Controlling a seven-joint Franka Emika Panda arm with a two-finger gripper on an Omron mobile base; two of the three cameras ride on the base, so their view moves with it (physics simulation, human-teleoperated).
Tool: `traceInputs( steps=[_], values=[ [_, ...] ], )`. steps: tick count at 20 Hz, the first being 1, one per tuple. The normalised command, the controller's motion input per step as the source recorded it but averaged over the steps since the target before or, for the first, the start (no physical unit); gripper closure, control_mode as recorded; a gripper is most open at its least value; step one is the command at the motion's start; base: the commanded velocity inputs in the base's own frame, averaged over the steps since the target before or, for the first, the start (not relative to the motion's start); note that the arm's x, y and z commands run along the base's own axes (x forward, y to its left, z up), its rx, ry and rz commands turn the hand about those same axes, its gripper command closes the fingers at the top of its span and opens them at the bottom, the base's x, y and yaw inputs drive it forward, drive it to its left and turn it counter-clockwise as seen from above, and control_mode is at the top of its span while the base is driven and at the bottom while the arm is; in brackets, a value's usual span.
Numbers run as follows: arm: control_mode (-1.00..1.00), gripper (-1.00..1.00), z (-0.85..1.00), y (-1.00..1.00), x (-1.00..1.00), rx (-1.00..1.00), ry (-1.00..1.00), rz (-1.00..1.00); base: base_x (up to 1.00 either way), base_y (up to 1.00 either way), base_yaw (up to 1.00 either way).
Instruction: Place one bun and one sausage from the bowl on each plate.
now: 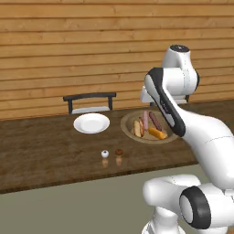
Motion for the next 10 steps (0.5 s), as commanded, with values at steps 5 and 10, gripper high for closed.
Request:
traceInputs(
  steps=[5, 10],
  values=[
    [-1.00, -1.00, -0.40, 0.05, 0.33, -0.10, 0.07, -0.04, 0.00, 0.00, 0.00],
    [-1.00, -1.00, -0.89, -0.28, 1.00, -0.08, 0.16, -0.05, 0.00, 0.00, 0.00]
  ],
)
